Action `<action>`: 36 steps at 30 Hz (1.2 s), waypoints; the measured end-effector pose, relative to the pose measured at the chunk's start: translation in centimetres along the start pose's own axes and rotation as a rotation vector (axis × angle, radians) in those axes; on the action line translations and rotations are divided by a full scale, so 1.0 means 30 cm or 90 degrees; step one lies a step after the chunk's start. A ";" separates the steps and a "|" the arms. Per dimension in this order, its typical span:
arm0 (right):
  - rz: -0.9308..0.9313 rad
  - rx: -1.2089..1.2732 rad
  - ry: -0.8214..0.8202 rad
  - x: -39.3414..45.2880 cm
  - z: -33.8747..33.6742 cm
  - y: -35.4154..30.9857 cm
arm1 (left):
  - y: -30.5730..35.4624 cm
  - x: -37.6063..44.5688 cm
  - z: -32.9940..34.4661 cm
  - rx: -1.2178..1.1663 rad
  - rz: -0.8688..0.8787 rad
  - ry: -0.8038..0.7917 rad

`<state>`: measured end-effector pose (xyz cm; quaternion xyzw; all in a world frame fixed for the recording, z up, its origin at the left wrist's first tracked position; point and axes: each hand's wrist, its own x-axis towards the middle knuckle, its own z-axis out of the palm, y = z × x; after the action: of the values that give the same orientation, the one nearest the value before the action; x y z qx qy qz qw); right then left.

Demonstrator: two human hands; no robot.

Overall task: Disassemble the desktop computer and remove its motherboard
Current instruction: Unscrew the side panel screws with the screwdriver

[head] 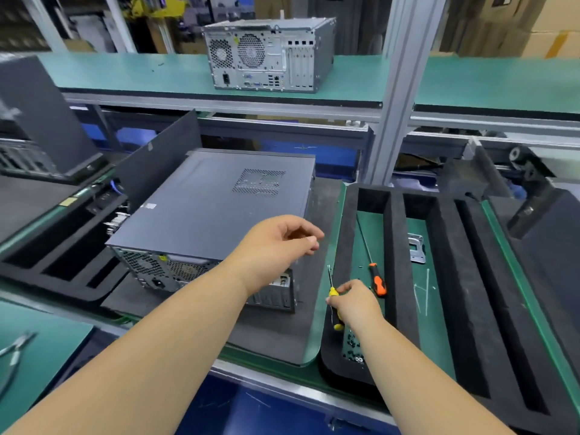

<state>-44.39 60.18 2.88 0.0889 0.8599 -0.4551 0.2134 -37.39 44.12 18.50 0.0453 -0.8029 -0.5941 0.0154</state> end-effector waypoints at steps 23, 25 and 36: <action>-0.161 -0.132 0.159 0.164 0.075 -0.044 | -0.232 0.017 -0.327 0.318 0.109 0.094; -0.174 -0.160 0.166 0.181 0.090 -0.055 | -0.261 0.033 -0.362 0.350 0.125 0.084; -0.140 -0.243 0.208 0.253 0.122 -0.077 | -0.351 0.070 -0.425 0.437 0.166 0.052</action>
<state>-50.92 55.55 -0.63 0.0252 0.9577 -0.2847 0.0339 -37.91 28.72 12.12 -0.0311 -0.9532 -0.2811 0.1072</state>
